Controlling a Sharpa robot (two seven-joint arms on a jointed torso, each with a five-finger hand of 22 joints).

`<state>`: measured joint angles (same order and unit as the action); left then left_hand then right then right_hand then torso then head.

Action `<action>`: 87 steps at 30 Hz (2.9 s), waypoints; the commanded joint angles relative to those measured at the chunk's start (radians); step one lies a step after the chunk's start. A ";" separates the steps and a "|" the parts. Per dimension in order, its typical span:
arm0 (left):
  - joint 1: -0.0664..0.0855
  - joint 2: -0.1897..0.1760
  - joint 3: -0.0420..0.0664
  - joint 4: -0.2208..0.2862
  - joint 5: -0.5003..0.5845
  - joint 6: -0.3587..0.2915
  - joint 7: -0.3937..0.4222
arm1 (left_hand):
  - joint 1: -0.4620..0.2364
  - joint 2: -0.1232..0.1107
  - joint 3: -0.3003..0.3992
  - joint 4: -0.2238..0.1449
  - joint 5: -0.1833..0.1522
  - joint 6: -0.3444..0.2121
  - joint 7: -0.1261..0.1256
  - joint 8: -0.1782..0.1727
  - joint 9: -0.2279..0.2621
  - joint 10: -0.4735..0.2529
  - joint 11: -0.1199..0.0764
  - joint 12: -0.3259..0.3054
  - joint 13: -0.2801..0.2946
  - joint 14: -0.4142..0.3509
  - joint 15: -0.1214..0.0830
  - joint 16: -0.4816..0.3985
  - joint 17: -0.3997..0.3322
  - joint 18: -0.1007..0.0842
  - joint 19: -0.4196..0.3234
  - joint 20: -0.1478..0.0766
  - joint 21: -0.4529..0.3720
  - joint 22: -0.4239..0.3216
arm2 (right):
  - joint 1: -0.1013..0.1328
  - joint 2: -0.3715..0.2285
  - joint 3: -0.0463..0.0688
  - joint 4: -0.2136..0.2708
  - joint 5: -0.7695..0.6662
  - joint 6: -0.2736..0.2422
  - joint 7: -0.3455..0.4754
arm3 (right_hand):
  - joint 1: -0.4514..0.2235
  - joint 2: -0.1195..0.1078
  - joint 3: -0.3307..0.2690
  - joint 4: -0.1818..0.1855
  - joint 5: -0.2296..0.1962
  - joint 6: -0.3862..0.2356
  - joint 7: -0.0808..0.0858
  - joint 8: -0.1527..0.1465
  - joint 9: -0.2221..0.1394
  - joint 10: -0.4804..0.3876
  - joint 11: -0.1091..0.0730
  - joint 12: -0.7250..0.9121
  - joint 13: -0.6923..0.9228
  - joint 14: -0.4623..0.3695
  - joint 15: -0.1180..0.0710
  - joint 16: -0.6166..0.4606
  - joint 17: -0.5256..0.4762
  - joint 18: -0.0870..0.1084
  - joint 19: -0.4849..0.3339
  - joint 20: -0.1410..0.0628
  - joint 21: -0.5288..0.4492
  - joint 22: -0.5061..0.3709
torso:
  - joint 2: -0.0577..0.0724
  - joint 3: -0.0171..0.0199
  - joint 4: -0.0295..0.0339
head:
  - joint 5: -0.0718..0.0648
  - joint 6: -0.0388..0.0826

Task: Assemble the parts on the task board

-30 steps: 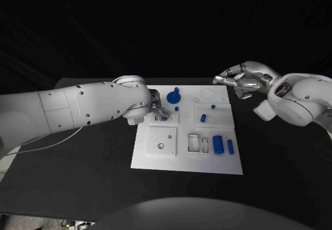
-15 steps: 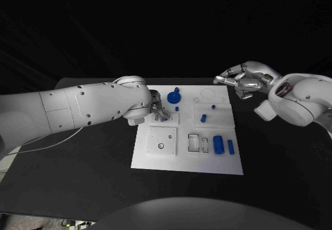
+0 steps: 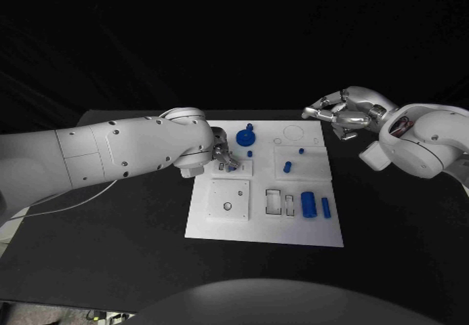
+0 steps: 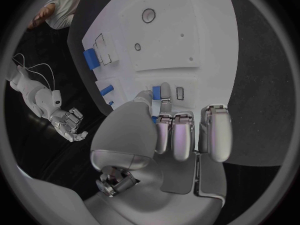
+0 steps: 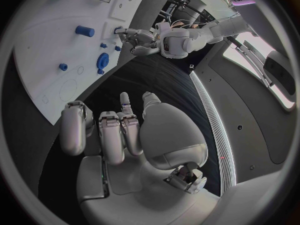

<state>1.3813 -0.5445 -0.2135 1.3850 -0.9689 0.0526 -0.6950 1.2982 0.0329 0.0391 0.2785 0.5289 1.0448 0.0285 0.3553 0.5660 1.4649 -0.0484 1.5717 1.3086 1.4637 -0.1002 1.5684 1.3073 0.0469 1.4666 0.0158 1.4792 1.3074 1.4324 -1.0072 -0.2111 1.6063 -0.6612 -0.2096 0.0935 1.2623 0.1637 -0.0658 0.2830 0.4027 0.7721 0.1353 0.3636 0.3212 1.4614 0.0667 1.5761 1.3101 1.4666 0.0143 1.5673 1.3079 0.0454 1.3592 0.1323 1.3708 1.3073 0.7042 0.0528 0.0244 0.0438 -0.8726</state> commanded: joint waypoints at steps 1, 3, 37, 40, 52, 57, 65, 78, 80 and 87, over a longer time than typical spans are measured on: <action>-0.002 -0.002 -0.001 0.002 0.000 -0.017 -0.034 | 0.005 -0.007 0.009 -0.001 0.012 0.006 -0.007 0.002 0.003 0.106 -0.004 -0.001 0.262 0.107 -0.002 0.002 0.263 -0.006 0.008 -0.005 -0.006 0.092 | -0.001 0.000 0.000 0.000 -0.001 0.013 0.005 | 0.012 -0.001 0.004 -0.002 0.007 0.006 0.002 0.004 0.001 0.109 0.001 -0.005 0.261 0.104 0.005 0.003 0.263 0.017 -0.005 -0.001 -0.003 0.180 | 0.001 -0.0001 0.0004 | -0.001 0.000; -0.002 -0.003 -0.001 0.003 0.000 -0.020 -0.034 | 0.005 -0.011 0.015 -0.001 0.023 0.009 -0.008 0.003 0.006 0.106 -0.005 -0.001 0.262 0.107 -0.003 0.002 0.263 -0.006 0.009 -0.005 -0.006 0.093 | -0.001 0.000 0.000 -0.001 -0.001 0.013 0.004 | 0.012 -0.001 0.004 -0.002 0.007 0.006 0.002 0.004 0.001 0.109 0.001 -0.005 0.261 0.104 0.005 0.003 0.263 0.017 -0.005 -0.001 -0.003 0.180 | 0.000 0.0002 0.0005 | -0.001 0.000; 0.032 -0.009 0.035 -0.005 0.129 0.167 -0.073 | 0.018 -0.030 0.060 -0.014 0.052 0.021 -0.014 0.009 0.027 0.106 -0.010 -0.001 0.262 0.107 -0.007 0.002 0.263 -0.006 0.010 -0.009 -0.008 0.094 | -0.001 0.001 0.000 -0.004 0.000 0.016 -0.002 | 0.013 0.001 0.005 0.000 0.006 0.008 0.003 0.004 0.001 0.109 0.002 -0.005 0.261 0.104 0.005 0.003 0.263 0.018 -0.007 -0.001 -0.005 0.180 | 0.001 0.0002 -0.0010 | -0.003 0.000; 0.032 -0.006 0.035 -0.010 0.132 0.173 -0.077 | 0.018 -0.030 0.060 -0.014 0.052 0.021 -0.014 0.009 0.027 0.106 -0.010 -0.001 0.262 0.107 -0.007 0.002 0.263 -0.006 0.010 -0.009 -0.008 0.094 | -0.002 0.003 0.000 -0.006 0.000 0.016 -0.002 | 0.013 0.001 0.005 0.000 0.006 0.008 0.003 0.004 0.001 0.109 0.002 -0.005 0.261 0.104 0.005 0.003 0.263 0.018 -0.007 -0.001 -0.005 0.180 | 0.000 0.0009 -0.0001 | -0.002 0.000; 0.032 0.003 0.035 -0.028 0.121 0.168 -0.084 | 0.019 -0.033 0.062 -0.015 0.051 0.019 -0.014 0.008 0.027 0.106 -0.010 -0.001 0.262 0.107 -0.007 0.002 0.263 -0.006 0.011 -0.009 -0.008 0.096 | -0.004 0.009 0.000 -0.010 0.002 0.016 0.002 | 0.014 0.001 0.006 0.000 0.007 0.008 0.003 0.004 0.001 0.109 0.002 -0.005 0.261 0.104 0.005 0.003 0.263 0.018 -0.007 -0.001 -0.006 0.179 | 0.000 -0.0002 -0.0004 | -0.001 0.000; 0.032 0.008 0.035 -0.036 0.116 0.174 -0.091 | 0.019 -0.033 0.064 -0.015 0.050 0.018 -0.014 0.007 0.028 0.106 -0.010 -0.001 0.262 0.107 -0.007 0.002 0.263 -0.006 0.012 -0.010 -0.007 0.097 | -0.004 0.009 0.000 -0.010 0.002 0.016 0.003 | 0.014 0.001 0.006 0.000 0.007 0.008 0.003 0.004 0.001 0.109 0.002 -0.005 0.261 0.104 0.005 0.003 0.263 0.018 -0.007 -0.001 -0.006 0.179 | 0.000 -0.0002 0.0000 | -0.001 0.000; 0.032 0.025 0.035 -0.062 0.114 0.191 -0.102 | 0.018 -0.033 0.068 -0.014 0.044 0.018 -0.013 0.007 0.029 0.106 -0.009 -0.001 0.262 0.107 -0.007 0.002 0.263 -0.006 0.011 -0.010 -0.008 0.096 | -0.005 0.010 0.000 -0.011 0.002 0.017 0.004 | 0.014 0.001 0.006 0.000 0.007 0.008 0.003 0.004 0.001 0.109 0.002 -0.005 0.261 0.104 0.005 0.003 0.263 0.018 -0.007 -0.001 -0.006 0.179 | 0.001 0.0000 -0.0007 | 0.000 0.000; 0.031 0.051 0.035 -0.111 0.114 0.224 -0.110 | 0.011 -0.037 0.074 -0.012 0.027 0.017 -0.012 0.005 0.033 0.106 -0.008 -0.001 0.262 0.107 -0.007 0.002 0.263 -0.006 0.011 -0.010 -0.009 0.095 | -0.005 0.010 0.000 -0.010 0.002 0.017 0.004 | 0.015 0.002 0.006 0.001 0.007 0.009 0.003 0.004 0.002 0.109 0.002 -0.005 0.261 0.104 0.005 0.003 0.263 0.018 -0.007 0.000 -0.006 0.179 | 0.000 0.0003 0.0001 | -0.002 0.000; 0.031 0.052 0.035 -0.115 0.114 0.227 -0.111 | 0.011 -0.038 0.074 -0.012 0.026 0.017 -0.012 0.005 0.033 0.106 -0.008 -0.001 0.262 0.107 -0.007 0.002 0.263 -0.006 0.011 -0.010 -0.009 0.095 | -0.005 0.010 0.000 -0.010 0.002 0.017 0.004 | 0.015 0.002 0.006 0.001 0.007 0.009 0.003 0.004 0.002 0.109 0.002 -0.005 0.261 0.104 0.005 0.003 0.263 0.018 -0.007 0.000 -0.006 0.179 | 0.000 0.0003 0.0000 | -0.001 0.000; 0.030 0.055 0.035 -0.121 0.113 0.230 -0.110 | 0.010 -0.039 0.076 -0.013 0.023 0.016 -0.012 0.004 0.033 0.106 -0.008 -0.001 0.262 0.107 -0.006 0.002 0.263 -0.006 0.010 -0.009 -0.010 0.094 | -0.005 0.010 0.000 -0.010 0.002 0.017 0.004 | 0.015 0.002 0.006 0.001 0.007 0.009 0.003 0.004 0.002 0.109 0.002 -0.005 0.261 0.104 0.005 0.003 0.263 0.018 -0.007 0.000 -0.006 0.179 | 0.000 -0.0001 0.0006 | -0.002 0.000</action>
<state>1.4113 -0.4923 -0.1794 1.2639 -0.8545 0.2584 -0.6985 1.3099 -0.0002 0.1084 0.2644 0.5549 1.0561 0.0247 0.3573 0.5986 1.4686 -0.0519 1.5717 1.3087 1.4637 -0.1002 1.5684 1.3074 0.0470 1.4667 0.0158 1.4755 1.3073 1.4282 -0.9976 -0.2112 1.5955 -0.6569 -0.2074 0.0908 1.2664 0.1678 -0.0658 0.2830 0.4027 0.7756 0.1389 0.3635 0.3218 1.4578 0.0703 1.5769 1.3107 1.4666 0.0144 1.5673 1.3080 0.0454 1.3592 0.1323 1.3708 1.3074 0.7041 0.0529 0.0243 0.0427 -0.8726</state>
